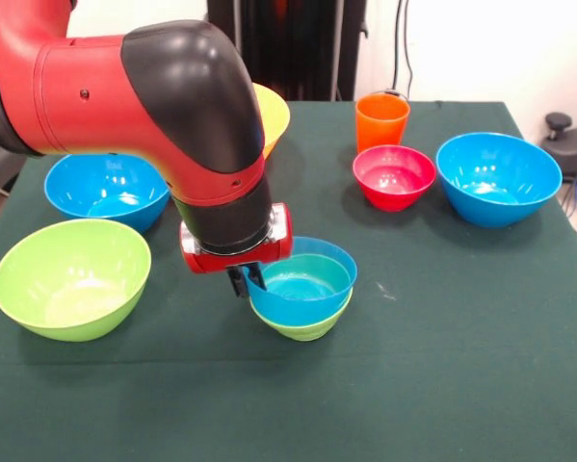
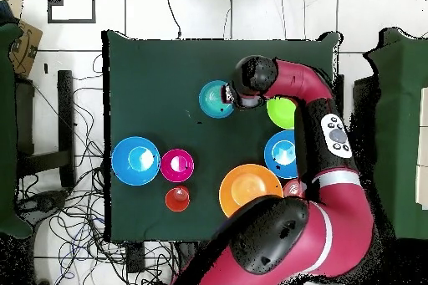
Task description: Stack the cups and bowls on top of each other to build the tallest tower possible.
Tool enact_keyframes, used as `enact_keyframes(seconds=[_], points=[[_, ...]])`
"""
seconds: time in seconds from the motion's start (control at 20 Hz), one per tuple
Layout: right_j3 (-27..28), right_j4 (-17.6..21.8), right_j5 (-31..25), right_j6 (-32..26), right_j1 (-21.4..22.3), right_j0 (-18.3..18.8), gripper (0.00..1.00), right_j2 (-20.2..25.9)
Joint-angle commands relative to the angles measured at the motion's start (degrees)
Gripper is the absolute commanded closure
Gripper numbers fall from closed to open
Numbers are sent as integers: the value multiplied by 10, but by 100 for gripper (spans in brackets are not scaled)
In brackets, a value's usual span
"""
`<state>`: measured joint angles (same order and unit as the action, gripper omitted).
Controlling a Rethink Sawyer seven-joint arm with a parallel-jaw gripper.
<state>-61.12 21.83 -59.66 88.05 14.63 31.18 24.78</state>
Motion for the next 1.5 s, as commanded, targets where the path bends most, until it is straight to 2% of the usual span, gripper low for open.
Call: enact_keyframes(seconds=[0.05, 0.4, 0.5, 1.1, 1.5], points=[[-25, 32, -53, -197, -67, -4, 100, 42], [-29, 35, -49, -203, -72, 6, 100, 56], [-114, 39, -9, -196, -36, 26, 100, 57], [-126, 60, -10, -190, -29, 37, 100, 70], [-110, 65, -18, -187, -32, 29, 100, 72]])
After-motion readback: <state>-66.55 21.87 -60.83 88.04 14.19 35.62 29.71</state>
